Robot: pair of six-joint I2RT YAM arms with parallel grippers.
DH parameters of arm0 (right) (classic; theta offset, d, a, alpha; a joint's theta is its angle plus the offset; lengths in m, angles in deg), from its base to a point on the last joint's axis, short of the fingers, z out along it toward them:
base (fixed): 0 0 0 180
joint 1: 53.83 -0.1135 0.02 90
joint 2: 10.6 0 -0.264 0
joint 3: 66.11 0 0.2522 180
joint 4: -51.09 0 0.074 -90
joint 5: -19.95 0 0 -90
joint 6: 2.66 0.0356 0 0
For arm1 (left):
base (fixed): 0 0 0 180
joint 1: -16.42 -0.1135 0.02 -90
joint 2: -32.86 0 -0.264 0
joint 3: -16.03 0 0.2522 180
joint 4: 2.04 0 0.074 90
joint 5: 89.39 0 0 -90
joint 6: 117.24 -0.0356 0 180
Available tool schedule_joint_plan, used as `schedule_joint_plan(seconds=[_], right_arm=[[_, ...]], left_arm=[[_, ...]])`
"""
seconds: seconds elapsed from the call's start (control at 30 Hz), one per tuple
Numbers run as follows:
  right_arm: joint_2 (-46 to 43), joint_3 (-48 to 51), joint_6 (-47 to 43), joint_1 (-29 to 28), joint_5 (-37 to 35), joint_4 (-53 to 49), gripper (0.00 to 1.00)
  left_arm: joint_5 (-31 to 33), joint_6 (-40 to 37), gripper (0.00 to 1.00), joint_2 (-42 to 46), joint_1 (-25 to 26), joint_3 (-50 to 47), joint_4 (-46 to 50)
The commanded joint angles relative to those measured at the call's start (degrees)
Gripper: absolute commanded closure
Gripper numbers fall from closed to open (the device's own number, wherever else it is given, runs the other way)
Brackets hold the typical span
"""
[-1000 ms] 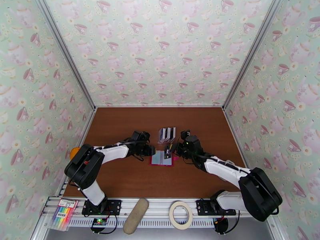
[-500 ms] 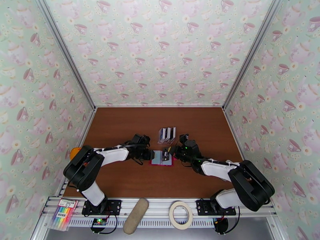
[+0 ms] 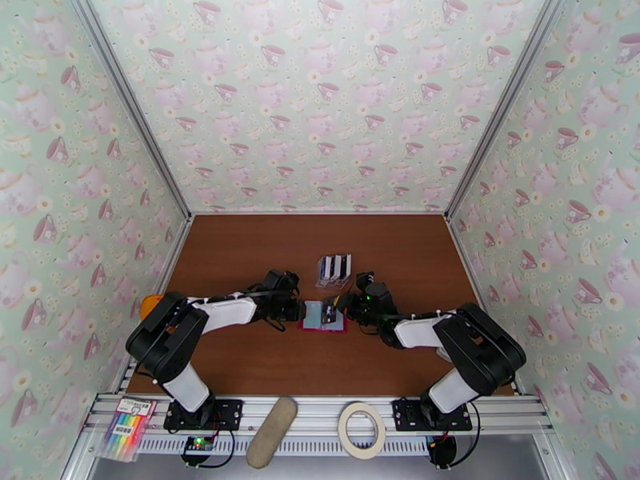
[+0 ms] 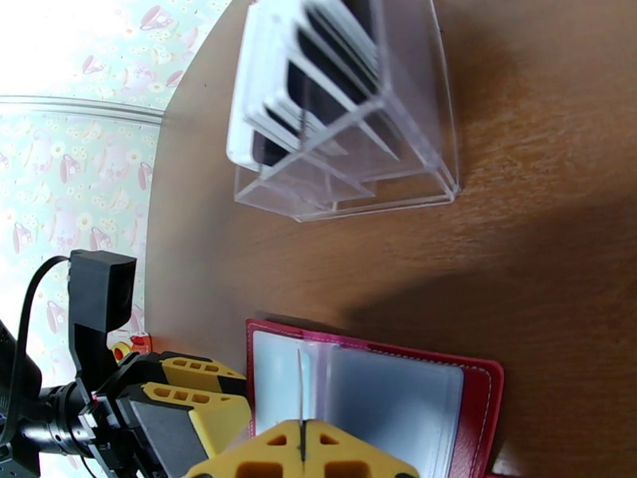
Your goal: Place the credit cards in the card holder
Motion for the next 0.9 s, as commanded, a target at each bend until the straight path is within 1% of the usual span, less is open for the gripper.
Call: schedule_joint_plan(seconds=[0.0,0.07,0.1,0.43,0.6,0.87], right_arm=[[1.5,0.8,1.1,-0.5,1.0,3.5,1.00],[2.1,0.9,1.1,-0.6,1.0,4.0,1.00],[2.5,0.9,1.1,-0.5,1.0,4.4,1.00],[5.8,1.1,2.6,-0.8,2.0,8.4,1.00],[5.7,1.4,2.7,-1.3,1.4,8.3,1.00],[5.9,2.3,2.7,-1.8,0.4,8.8,1.00]], left_arm=[[-0.1,0.5,0.70,-0.3,1.0,-2.3,1.4],[-0.1,0.8,0.70,-0.4,0.9,-2.6,1.2],[-0.1,0.9,0.73,-0.4,0.9,-2.8,1.2],[-0.1,2.1,0.73,-0.4,1.0,-4.4,-0.1],[-0.2,2.9,0.81,-0.4,1.2,-5.0,-0.9],[0.1,4.0,0.84,0.1,1.3,-6.4,-1.7]])
